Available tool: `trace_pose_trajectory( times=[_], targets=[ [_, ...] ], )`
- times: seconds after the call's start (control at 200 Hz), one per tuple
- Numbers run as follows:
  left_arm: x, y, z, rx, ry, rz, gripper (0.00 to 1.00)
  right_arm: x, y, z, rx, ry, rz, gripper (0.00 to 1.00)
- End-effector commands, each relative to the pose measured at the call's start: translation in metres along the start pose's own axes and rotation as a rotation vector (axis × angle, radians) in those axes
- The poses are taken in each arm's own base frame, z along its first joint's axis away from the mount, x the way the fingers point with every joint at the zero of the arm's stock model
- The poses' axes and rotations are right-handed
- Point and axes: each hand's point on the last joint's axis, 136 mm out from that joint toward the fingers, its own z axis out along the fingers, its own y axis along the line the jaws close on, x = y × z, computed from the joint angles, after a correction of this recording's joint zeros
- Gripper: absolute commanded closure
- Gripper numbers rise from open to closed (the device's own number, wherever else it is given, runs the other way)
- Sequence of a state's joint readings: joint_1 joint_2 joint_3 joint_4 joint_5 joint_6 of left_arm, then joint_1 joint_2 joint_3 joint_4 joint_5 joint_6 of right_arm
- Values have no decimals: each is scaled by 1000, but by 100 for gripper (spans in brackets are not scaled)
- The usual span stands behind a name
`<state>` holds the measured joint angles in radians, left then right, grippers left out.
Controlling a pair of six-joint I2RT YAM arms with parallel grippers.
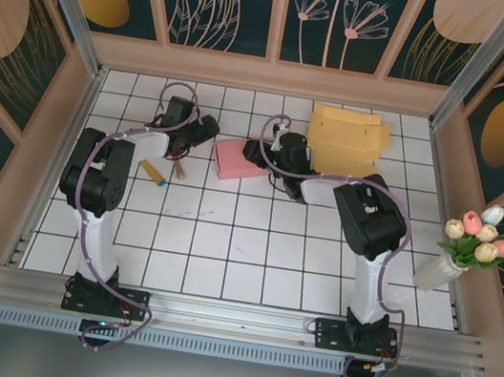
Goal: Fold the paper box
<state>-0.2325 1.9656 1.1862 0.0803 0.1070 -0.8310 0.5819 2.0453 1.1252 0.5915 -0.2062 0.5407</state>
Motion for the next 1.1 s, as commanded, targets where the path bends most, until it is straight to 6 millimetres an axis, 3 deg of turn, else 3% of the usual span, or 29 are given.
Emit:
trace_pose_trajectory(
  times=[0.0,0.25,0.445,0.621,0.651,1.096],
  targets=[
    [6,-22,-29,84,-16,-15,8,-22,10,-25,56,-81,-63,43],
    [53,-43,-60,92,-22,53,8,-28,-5,-63,194,-145,-170,40],
    [82,-43,-62,103,11,75,8,-19,-14,-63,216,-121,-195,38],
    [89,-51,-58,118,20,83,9,-8,-23,-54,220,-84,-191,37],
    [96,-44,-49,97,40,85,9,-7,-23,-53,218,-81,-189,36],
    [101,-50,-43,88,53,99,9,-12,-39,-52,215,-79,-170,36]
  ],
)
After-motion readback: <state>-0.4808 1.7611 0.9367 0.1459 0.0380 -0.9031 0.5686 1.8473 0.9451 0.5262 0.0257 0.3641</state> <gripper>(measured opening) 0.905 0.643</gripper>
